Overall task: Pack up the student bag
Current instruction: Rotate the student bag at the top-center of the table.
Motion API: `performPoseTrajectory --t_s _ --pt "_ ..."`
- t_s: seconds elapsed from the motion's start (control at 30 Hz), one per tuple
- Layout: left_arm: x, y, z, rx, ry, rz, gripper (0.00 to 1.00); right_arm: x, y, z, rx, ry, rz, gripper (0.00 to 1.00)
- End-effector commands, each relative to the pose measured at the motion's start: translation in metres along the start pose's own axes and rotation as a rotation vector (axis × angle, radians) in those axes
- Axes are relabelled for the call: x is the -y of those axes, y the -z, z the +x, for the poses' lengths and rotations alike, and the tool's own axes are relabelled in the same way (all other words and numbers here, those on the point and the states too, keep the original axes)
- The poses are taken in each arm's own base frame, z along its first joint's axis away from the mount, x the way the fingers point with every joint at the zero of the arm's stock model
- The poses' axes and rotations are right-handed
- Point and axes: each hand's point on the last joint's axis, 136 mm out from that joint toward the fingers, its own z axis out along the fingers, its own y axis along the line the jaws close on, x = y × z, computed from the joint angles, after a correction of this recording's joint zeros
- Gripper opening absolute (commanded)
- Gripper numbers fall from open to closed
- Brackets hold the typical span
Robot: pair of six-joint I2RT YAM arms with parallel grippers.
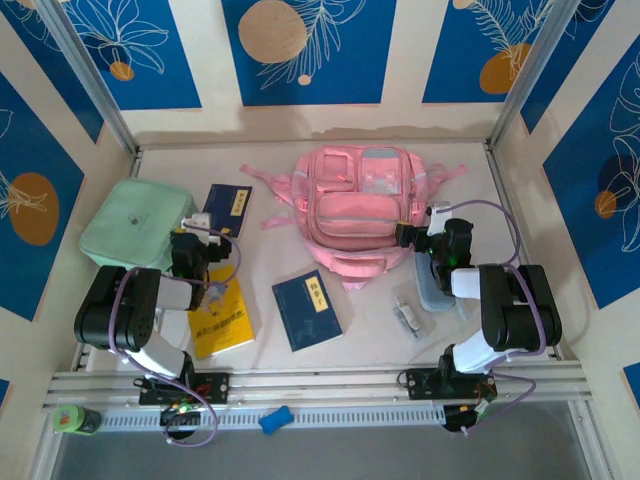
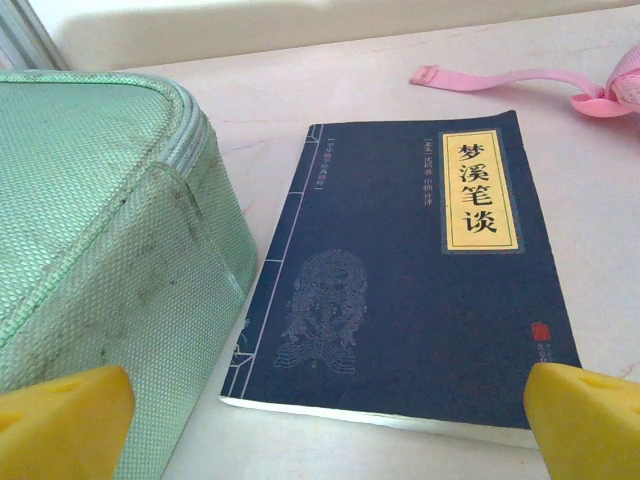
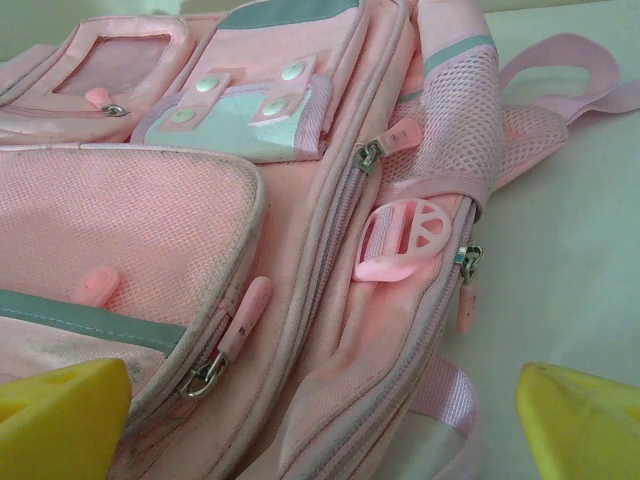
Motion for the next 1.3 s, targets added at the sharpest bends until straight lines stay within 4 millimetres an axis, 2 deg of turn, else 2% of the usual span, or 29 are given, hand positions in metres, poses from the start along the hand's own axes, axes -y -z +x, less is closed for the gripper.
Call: performPoseTrajectory --t_s 0.0,1.27 --pt "0.0018 -0.0012 -0.0127 0.037 0.000 0.012 0.99 -0.0014 0.0000 -0.0079 0.030 0.006 -0.010 0.99" --pt "0.0019 -0.0014 -0.0130 0.038 0.000 0.012 0.99 -0.0022 -0.0004 -0.0080 0.031 0.013 -0.004 0.99"
